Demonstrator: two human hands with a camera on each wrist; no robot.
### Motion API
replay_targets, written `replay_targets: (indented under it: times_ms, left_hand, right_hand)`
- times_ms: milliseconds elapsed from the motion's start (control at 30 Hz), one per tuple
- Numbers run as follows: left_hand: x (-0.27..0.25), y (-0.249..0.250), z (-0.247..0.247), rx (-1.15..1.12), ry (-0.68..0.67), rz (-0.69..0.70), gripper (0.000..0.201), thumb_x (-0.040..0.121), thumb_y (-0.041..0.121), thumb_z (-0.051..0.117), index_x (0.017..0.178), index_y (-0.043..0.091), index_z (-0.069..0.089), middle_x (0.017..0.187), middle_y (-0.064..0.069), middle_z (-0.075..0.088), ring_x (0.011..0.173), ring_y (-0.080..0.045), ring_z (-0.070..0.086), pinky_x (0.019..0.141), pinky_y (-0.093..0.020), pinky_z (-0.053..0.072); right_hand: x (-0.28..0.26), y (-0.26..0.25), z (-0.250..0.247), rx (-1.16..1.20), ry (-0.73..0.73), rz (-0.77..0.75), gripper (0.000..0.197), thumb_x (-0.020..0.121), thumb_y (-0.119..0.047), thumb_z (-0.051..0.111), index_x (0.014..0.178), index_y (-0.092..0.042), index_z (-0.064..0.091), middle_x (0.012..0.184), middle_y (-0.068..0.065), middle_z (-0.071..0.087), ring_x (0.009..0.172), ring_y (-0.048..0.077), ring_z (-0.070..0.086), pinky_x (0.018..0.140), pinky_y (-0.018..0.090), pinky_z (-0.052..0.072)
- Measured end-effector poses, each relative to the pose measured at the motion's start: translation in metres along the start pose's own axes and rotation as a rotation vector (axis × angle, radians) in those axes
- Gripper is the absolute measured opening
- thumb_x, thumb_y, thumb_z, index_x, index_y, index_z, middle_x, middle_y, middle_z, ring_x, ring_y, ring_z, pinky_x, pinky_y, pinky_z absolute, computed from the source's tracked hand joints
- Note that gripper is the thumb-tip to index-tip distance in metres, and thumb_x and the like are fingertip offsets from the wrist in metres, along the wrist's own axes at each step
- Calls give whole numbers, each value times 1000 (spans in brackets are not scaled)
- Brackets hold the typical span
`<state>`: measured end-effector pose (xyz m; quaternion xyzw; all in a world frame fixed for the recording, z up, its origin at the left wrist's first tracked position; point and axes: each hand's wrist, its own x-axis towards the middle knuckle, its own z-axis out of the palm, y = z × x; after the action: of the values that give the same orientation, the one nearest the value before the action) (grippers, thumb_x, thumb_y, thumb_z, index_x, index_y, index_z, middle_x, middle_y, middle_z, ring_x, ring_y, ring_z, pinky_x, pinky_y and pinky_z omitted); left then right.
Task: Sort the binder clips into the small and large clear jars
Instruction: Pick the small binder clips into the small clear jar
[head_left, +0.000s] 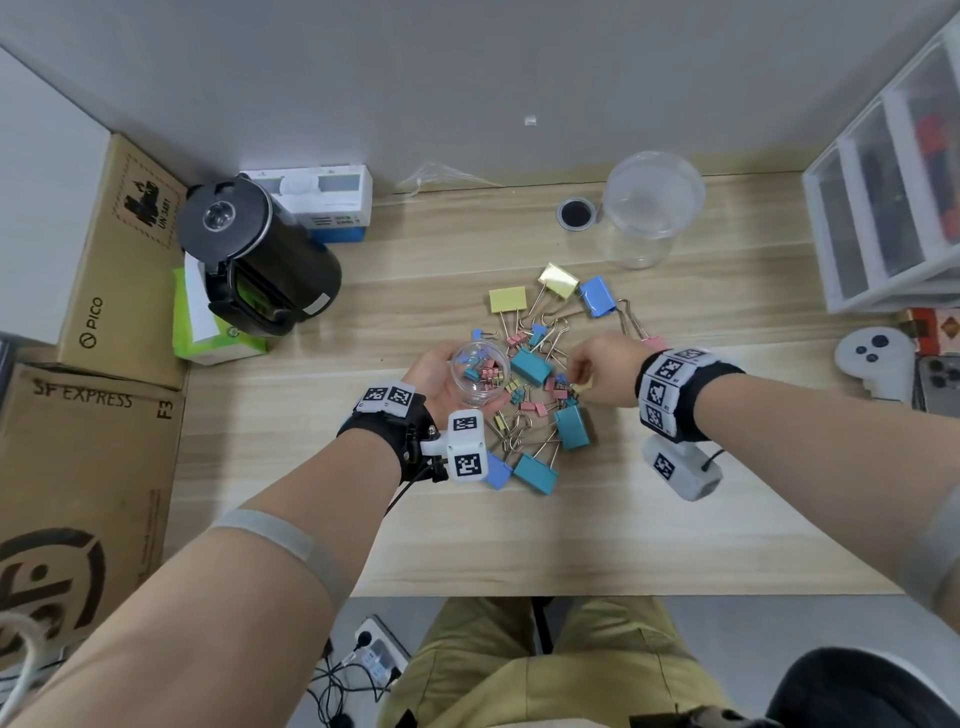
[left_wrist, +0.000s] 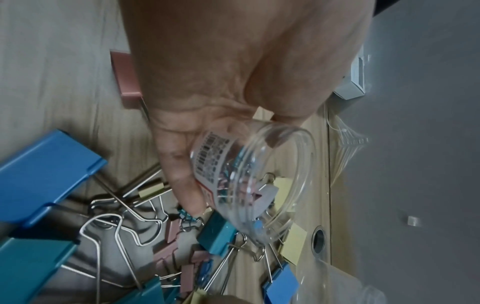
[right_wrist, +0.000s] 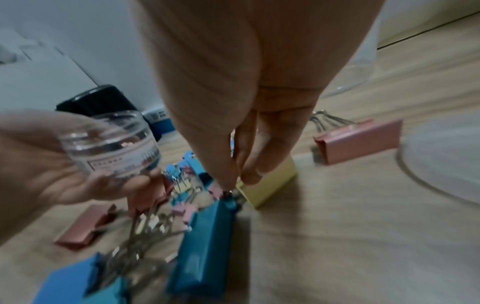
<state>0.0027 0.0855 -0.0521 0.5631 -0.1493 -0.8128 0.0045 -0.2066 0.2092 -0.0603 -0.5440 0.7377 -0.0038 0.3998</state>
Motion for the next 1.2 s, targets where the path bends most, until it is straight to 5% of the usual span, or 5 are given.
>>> replay_targets:
  times_ms: [200, 500, 633, 933, 1200]
  left_hand:
    - [4, -3, -7, 7, 8, -7, 45, 106, 37, 36, 111, 7, 69, 115, -23, 69, 119, -40, 57, 97, -47, 51]
    - [-1, -3, -5, -3, -14, 3, 41, 105, 32, 37, 122, 10, 67, 123, -22, 67, 120, -40, 56, 68, -43, 63]
    - [-3, -3, -9, -5, -21, -5, 39, 103, 31, 39, 112, 7, 69, 114, -21, 70, 118, -38, 57, 77, -43, 60]
    - [-4, -8, -10, -4, -25, -28, 42, 103, 28, 39, 102, 2, 72, 108, -21, 71, 113, -35, 59, 86, -45, 54]
    - [-3, -5, -10, 26, -13, -33, 44, 105, 34, 36, 113, 4, 68, 112, -23, 69, 100, -36, 64, 58, -39, 61]
  right_hand:
    - [-3, 13, 1, -174, -9, 33, 36, 81, -6, 63, 113, -23, 63, 111, -7, 60, 103, 15, 61, 76, 21, 47]
    - [3, -6, 24, -201, -8, -92, 66, 74, 1, 67, 130, -29, 50, 124, -4, 47, 108, 21, 54, 87, 39, 51]
    - [5, -5, 32, -213, 46, -113, 48, 74, -7, 69, 114, -28, 56, 116, -4, 51, 109, 24, 53, 85, 41, 51]
    - [9, -6, 35, -335, 33, -151, 46, 85, -12, 63, 128, -26, 58, 118, 6, 50, 111, 28, 45, 91, 37, 44]
    - [10, 0, 41, -277, 62, -168, 39, 85, -11, 62, 119, -28, 65, 97, 0, 41, 98, 27, 46, 85, 43, 48]
